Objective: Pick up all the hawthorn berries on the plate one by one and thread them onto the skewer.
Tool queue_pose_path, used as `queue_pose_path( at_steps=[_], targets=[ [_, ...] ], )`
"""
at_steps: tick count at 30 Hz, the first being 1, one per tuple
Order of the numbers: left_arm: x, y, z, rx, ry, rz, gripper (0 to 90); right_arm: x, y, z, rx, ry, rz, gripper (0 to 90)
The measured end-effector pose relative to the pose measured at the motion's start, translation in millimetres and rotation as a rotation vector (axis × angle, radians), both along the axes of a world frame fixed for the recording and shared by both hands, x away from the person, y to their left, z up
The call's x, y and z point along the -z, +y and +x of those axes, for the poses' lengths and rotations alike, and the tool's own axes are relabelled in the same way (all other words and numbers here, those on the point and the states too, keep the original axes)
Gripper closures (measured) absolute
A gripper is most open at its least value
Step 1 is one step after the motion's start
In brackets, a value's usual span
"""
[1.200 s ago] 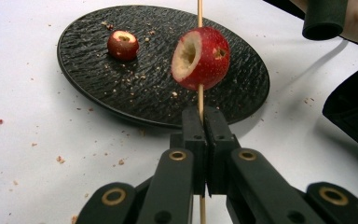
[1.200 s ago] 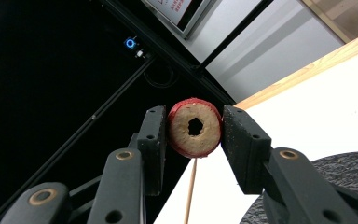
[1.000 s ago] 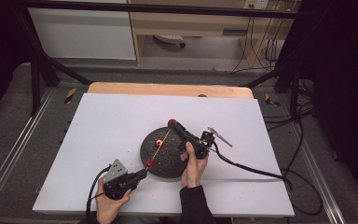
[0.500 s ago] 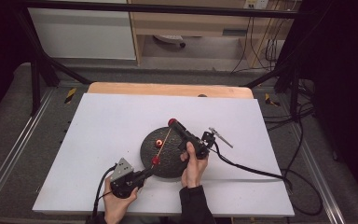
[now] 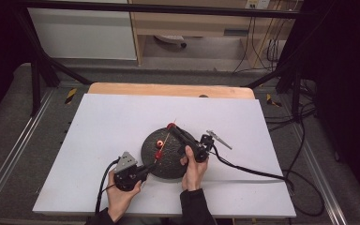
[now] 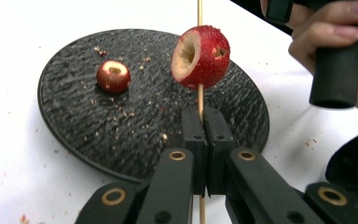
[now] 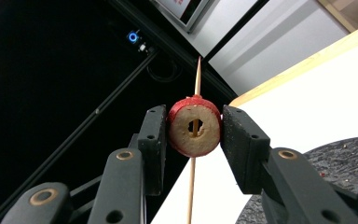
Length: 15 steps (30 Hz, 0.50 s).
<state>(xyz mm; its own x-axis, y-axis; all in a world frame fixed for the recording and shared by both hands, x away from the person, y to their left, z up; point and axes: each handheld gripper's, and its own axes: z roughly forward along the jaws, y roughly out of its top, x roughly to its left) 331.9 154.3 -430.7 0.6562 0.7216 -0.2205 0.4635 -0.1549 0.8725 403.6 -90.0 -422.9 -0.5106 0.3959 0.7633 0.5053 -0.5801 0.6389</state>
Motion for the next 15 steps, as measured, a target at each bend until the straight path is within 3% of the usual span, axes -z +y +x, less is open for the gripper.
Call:
queue_pose_path(
  at_steps=[15],
  targets=[
    [-16.3, -12.5, 22.1, 0.028, -0.009, 0.008, 88.7, -0.1, -0.2, -7.8, -0.019, -0.016, -0.052, 61.8]
  ],
)
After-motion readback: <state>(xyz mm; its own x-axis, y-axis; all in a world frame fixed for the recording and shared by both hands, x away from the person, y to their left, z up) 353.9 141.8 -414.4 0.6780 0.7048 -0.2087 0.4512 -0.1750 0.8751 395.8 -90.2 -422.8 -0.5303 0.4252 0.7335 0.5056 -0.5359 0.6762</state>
